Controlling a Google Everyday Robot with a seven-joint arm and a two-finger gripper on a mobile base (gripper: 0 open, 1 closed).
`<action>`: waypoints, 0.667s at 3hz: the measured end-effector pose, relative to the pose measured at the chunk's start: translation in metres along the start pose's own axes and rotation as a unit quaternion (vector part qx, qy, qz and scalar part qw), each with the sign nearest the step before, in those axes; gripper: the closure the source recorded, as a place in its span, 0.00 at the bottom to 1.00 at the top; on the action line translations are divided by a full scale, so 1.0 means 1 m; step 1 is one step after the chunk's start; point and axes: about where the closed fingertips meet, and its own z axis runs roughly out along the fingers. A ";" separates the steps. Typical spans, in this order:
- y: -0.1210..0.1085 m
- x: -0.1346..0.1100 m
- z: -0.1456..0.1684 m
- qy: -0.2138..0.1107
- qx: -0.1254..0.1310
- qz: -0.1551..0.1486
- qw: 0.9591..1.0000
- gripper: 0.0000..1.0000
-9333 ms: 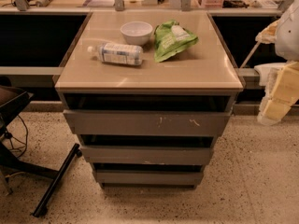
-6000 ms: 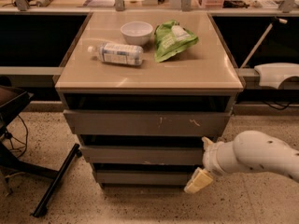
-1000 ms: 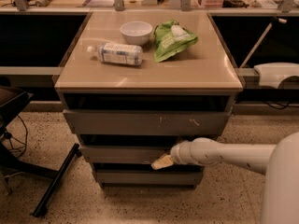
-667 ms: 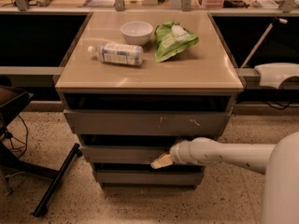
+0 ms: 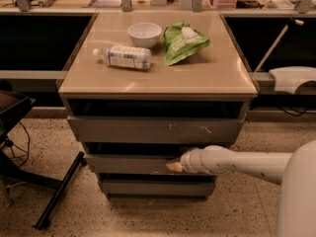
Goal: Open middle drawer
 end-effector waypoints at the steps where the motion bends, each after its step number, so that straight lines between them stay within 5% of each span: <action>1: 0.011 0.009 -0.007 -0.004 -0.007 0.000 1.000 0.65; 2: 0.012 0.007 -0.011 -0.005 -0.006 -0.001 1.000 0.89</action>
Offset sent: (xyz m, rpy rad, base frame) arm -0.1246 -0.0362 0.0095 0.0800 -0.0571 -0.0763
